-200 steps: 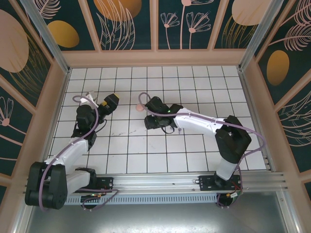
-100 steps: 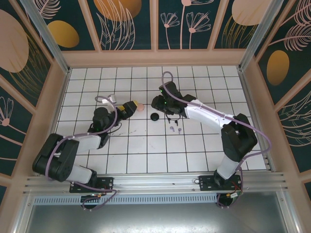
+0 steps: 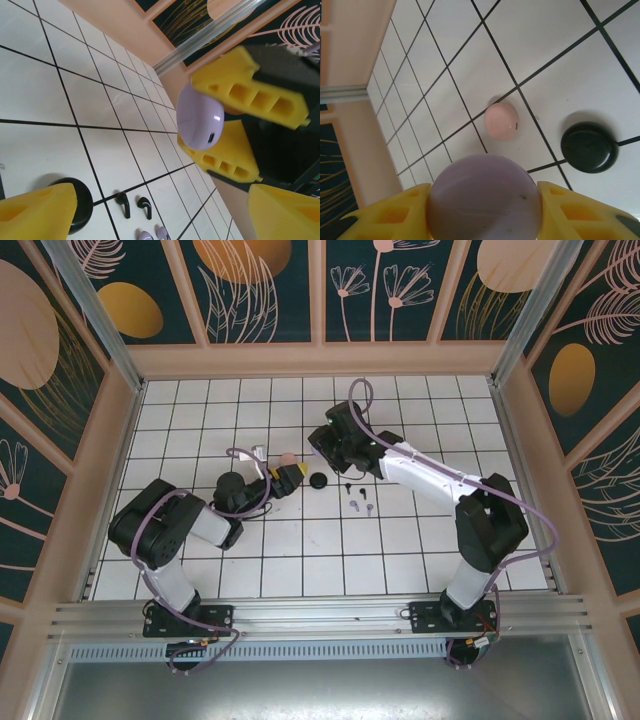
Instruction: Insert wireless bluetooth earbuds into charging case
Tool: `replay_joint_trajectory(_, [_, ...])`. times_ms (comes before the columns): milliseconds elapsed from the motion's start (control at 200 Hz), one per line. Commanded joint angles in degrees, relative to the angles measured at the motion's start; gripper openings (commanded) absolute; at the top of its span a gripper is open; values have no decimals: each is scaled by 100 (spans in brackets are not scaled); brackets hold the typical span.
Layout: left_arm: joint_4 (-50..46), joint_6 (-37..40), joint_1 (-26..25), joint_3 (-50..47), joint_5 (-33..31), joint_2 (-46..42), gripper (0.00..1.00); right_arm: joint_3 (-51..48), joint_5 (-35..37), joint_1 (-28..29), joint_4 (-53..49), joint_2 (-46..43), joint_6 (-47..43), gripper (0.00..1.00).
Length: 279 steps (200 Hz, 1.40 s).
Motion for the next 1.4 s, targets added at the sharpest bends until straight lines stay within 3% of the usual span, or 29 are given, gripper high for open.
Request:
replay_joint_trajectory(0, [525,4,-92,211,29,183,84,294,183,107,83,145,371,39])
replay_joint_trajectory(345, [995,-38,-163,388,-150,442,79,242,187,245,69,174,436,39])
replay_joint_trajectory(1061, [1377,-263,-163,807,-167,924,59,115,152,385,162,127,438,37])
replay_joint_trajectory(1391, [1390,-291,-163,982,-155,1034,40,36,126,394,198,84,439,37])
